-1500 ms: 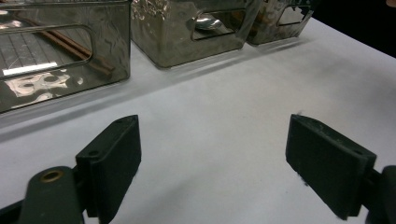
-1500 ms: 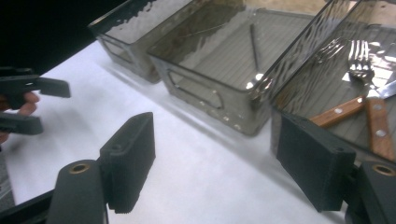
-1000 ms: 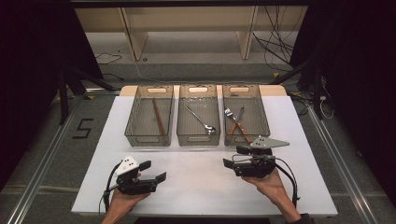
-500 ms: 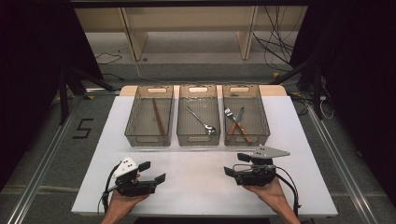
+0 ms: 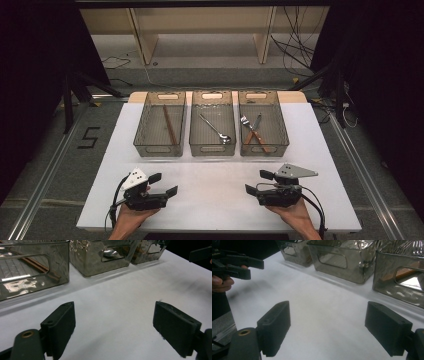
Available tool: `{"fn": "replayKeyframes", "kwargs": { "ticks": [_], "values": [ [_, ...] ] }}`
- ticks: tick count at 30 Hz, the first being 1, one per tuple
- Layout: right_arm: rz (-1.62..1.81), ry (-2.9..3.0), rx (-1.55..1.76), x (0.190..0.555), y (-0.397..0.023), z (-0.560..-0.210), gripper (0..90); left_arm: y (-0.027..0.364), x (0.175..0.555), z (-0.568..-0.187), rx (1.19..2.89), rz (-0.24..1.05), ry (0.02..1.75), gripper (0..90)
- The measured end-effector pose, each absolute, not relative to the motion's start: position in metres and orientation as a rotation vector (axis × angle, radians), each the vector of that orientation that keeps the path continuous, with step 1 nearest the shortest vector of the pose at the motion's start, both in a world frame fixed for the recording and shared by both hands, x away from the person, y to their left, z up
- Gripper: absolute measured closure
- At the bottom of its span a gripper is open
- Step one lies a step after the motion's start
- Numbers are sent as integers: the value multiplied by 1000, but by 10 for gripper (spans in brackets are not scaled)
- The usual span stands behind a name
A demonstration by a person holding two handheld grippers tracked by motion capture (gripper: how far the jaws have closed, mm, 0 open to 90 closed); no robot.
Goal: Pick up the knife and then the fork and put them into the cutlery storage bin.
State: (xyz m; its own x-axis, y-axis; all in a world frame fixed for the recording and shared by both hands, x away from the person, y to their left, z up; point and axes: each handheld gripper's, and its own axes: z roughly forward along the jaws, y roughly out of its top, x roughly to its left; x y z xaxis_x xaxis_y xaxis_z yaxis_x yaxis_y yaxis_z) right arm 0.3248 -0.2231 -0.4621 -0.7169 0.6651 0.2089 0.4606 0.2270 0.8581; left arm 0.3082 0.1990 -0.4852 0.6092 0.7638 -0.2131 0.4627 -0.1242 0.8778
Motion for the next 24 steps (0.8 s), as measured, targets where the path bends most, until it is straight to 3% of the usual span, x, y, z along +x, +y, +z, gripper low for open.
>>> {"fn": "replayKeyframes", "kwargs": {
  "ticks": [24],
  "values": [
    [1488,2283,1073,323,-225,-463,213,199,308,-485,1770,352,1002,179]
  ]
}}
